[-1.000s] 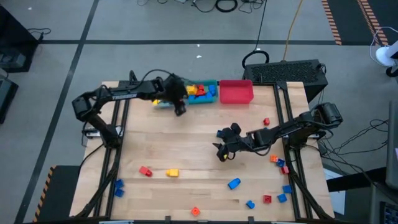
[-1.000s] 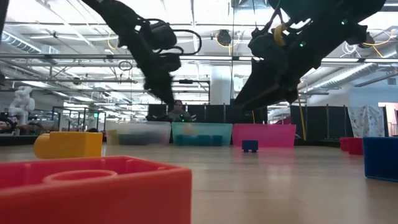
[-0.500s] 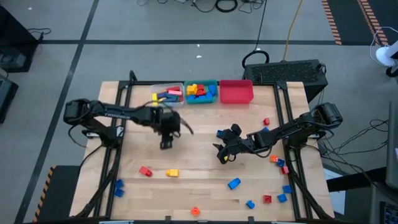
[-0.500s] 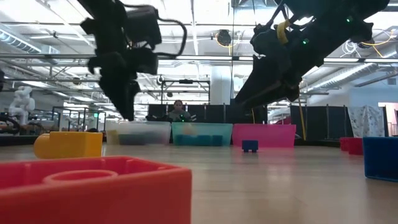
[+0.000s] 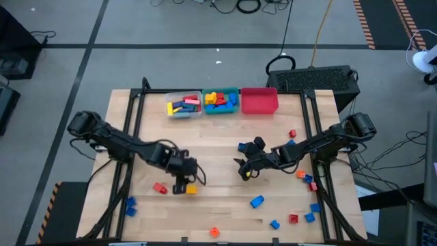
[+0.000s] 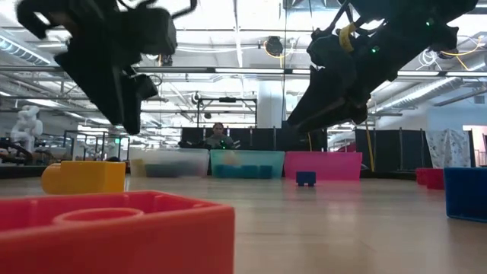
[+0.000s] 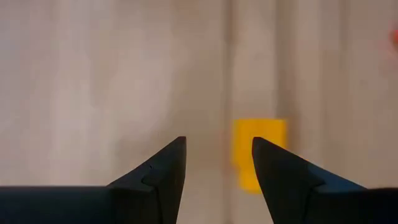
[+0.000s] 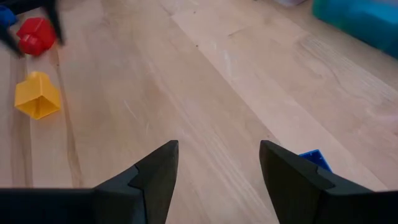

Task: Sort blocks by size
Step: Put the yellow 1 stud game piece into the green bin

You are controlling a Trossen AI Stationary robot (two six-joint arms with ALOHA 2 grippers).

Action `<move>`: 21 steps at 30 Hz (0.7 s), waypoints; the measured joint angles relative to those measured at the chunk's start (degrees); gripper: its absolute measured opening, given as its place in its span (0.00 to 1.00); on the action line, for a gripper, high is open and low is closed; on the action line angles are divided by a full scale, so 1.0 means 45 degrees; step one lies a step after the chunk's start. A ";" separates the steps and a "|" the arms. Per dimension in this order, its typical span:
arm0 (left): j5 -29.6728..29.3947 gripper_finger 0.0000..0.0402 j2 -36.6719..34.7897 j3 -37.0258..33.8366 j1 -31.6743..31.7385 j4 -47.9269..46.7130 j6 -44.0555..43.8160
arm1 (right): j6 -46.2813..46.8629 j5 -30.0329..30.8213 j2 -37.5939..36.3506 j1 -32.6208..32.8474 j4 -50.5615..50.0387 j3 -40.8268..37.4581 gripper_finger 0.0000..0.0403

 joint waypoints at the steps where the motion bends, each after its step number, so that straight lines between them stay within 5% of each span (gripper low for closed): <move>1: -0.0029 0.46 0.0018 0.0000 -0.0290 0.0140 -0.0313 | 0.0001 0.0000 0.0000 0.0000 0.0000 0.0000 0.52; 12: -0.2283 0.46 0.1098 0.0000 -0.2527 0.0896 -0.1848 | 0.0058 0.0000 0.0000 0.0161 0.0032 0.0000 0.52; 21: -0.2572 0.46 0.2154 0.0044 -0.2897 0.1921 -0.1751 | 0.0058 0.0005 0.0005 0.0165 0.0112 0.0000 0.52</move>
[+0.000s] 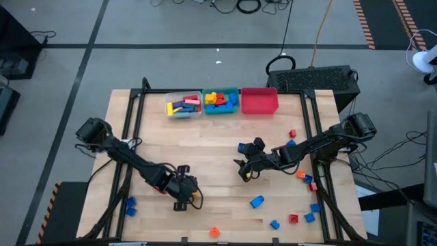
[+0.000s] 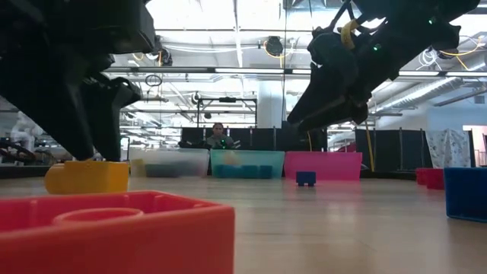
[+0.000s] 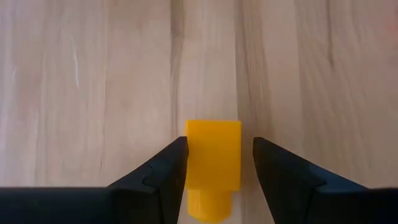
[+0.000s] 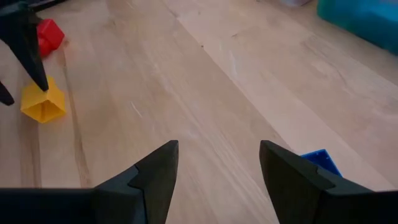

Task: Sort blocks by size
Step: Put the yellow 1 stud game piece into the green bin

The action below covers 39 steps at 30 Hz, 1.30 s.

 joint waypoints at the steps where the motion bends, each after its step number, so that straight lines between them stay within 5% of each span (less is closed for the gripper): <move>1: -0.0046 0.46 0.0078 0.0014 0.0000 0.0010 -0.0004 | 0.0000 0.0000 0.0000 0.0000 0.0013 0.0000 0.52; 13: 0.0279 0.46 0.1496 0.0019 0.0022 -0.0015 0.0133 | 0.0000 0.0003 0.0000 0.0000 0.0093 0.0000 0.52; 19: -0.0012 0.34 0.1521 0.0009 0.0348 0.0126 0.1053 | 0.0000 0.0024 0.0000 0.0000 0.0102 0.0000 0.52; 29: -0.0483 0.34 0.1157 -0.0075 0.2843 0.0937 0.3924 | 0.0010 0.0034 0.0000 0.0000 0.0092 0.0000 0.52; 39: -0.0664 0.34 0.0594 0.0730 0.7288 0.2201 0.7762 | -0.0438 0.0063 0.0000 -0.0005 -0.0011 0.0000 0.52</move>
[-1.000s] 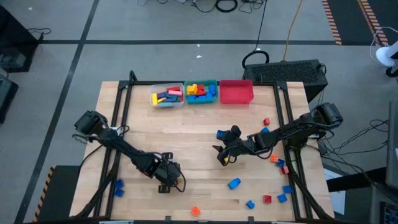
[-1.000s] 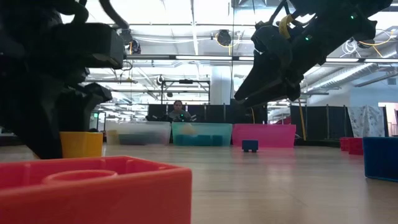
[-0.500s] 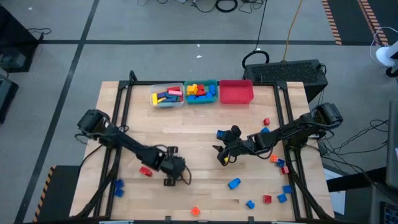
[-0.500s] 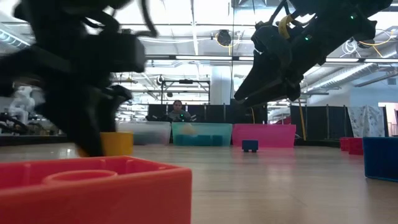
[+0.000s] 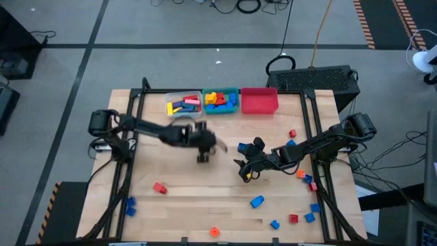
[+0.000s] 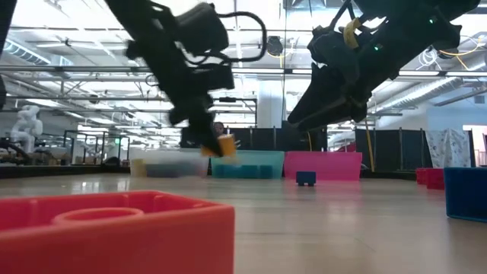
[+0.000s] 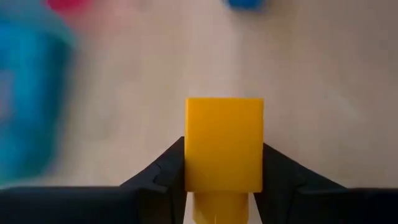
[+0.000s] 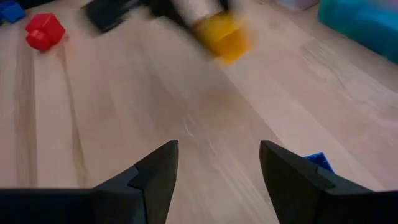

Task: Sort blocks by size
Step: Put the yellow 1 stud game piece into the green bin

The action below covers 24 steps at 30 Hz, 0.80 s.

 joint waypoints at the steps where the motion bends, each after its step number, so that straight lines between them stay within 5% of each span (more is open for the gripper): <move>1: 0.0024 0.34 -0.0007 0.0151 0.0424 0.0295 0.0384 | -0.0022 0.0000 0.0000 0.0000 -0.0031 0.0000 0.52; 13: 0.1968 0.34 -0.0030 0.2538 0.4168 0.0823 0.2818 | -0.0426 0.0651 0.0000 -0.0024 -0.0400 0.0000 0.52; 24: 0.2349 0.34 0.0037 0.3048 0.5430 0.1814 0.2815 | -0.0272 0.0612 0.1797 -0.0034 0.0189 0.0000 0.52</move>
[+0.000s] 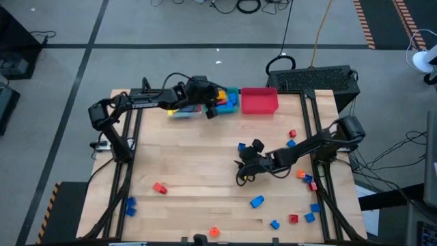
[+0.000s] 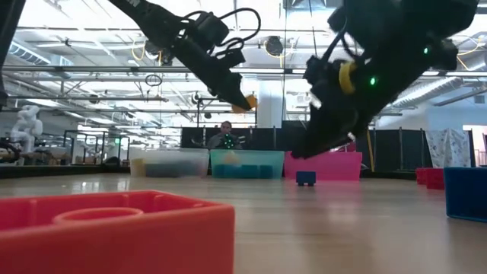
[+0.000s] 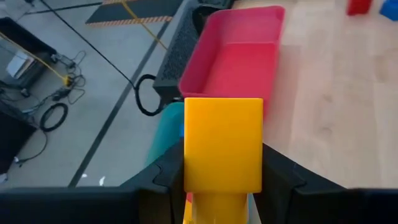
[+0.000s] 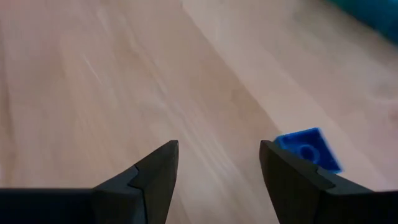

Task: Sort blocks by size
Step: Put the yellow 1 stud game piece into the green bin

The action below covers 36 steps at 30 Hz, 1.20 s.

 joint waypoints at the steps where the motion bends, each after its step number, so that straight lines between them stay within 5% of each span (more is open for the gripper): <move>1: 0.0005 0.34 0.0076 0.0000 0.0050 0.0162 -0.0016 | -0.0029 -0.0009 0.0224 0.0000 0.0190 0.0000 0.52; 11: 0.0475 0.34 0.0966 0.0010 0.0205 0.1375 -0.0021 | -0.2899 -0.0015 0.1185 -0.0011 0.2545 0.0000 0.52; 26: 0.0658 0.34 0.2280 0.0010 0.0992 0.2382 -0.1702 | -0.3026 -0.0019 0.1185 -0.0083 0.2571 0.0000 0.52; 36: 0.0968 0.69 0.2348 0.0010 0.1139 0.2427 -0.2256 | -0.3029 -0.0015 0.1185 -0.0087 0.2566 0.0000 0.52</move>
